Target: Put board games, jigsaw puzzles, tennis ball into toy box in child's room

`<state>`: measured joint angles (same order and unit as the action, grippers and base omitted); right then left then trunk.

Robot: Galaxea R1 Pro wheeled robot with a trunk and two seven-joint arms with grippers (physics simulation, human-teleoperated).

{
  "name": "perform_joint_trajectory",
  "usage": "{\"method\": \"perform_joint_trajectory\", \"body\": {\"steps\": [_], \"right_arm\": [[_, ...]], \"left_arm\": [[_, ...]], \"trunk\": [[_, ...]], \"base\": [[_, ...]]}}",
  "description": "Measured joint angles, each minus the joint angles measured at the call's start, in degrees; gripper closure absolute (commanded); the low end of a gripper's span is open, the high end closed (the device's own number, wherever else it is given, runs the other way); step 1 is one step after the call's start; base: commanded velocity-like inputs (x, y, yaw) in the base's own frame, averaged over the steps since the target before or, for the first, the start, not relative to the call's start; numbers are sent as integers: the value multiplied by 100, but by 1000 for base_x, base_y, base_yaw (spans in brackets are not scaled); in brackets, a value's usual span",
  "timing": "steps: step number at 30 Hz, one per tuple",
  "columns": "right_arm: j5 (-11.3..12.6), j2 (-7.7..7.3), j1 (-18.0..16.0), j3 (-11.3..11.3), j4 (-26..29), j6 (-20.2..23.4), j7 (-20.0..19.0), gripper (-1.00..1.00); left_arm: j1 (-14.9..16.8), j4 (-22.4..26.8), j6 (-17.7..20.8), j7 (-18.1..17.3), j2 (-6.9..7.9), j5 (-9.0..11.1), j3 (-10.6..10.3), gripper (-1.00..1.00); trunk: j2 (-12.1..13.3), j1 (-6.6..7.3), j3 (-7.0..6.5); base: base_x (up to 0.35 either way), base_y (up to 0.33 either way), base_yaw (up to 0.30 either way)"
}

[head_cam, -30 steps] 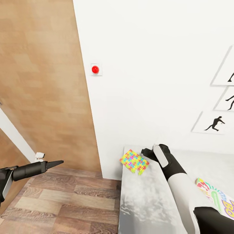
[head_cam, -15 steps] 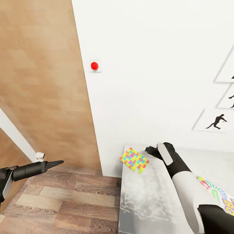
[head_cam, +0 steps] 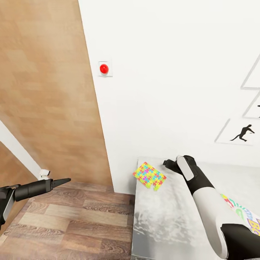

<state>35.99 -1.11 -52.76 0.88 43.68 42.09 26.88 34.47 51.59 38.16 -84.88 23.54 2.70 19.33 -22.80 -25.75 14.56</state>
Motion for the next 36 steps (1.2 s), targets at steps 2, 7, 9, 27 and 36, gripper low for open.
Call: {"method": "perform_joint_trajectory", "body": {"steps": [2,7,9,27,36], "right_arm": [[-1,-1,-20,0,-1,-4,3,-100],[10,-3,-57,0,-1,-11,13,-100],[14,-8,-63,0,3,-12,16,-100],[32,-98,-84,81,64,-21,28,-100],[40,-81,-255,84,57,-203,43,-100]], "left_arm": [[-2,0,0,0,-2,0,0,-100],[1,0,0,0,-8,0,0,-100],[-2,0,0,0,-8,0,0,-100],[2,0,0,0,0,0,0,-100],[3,0,0,0,6,0,0,-100]], "trunk": [[0,0,19],[0,0,66],[0,0,85],[0,0,255],[-1,0,341]], "base": [[0,0,0],[0,0,0],[0,0,0],[0,0,0],[0,0,0]]}}
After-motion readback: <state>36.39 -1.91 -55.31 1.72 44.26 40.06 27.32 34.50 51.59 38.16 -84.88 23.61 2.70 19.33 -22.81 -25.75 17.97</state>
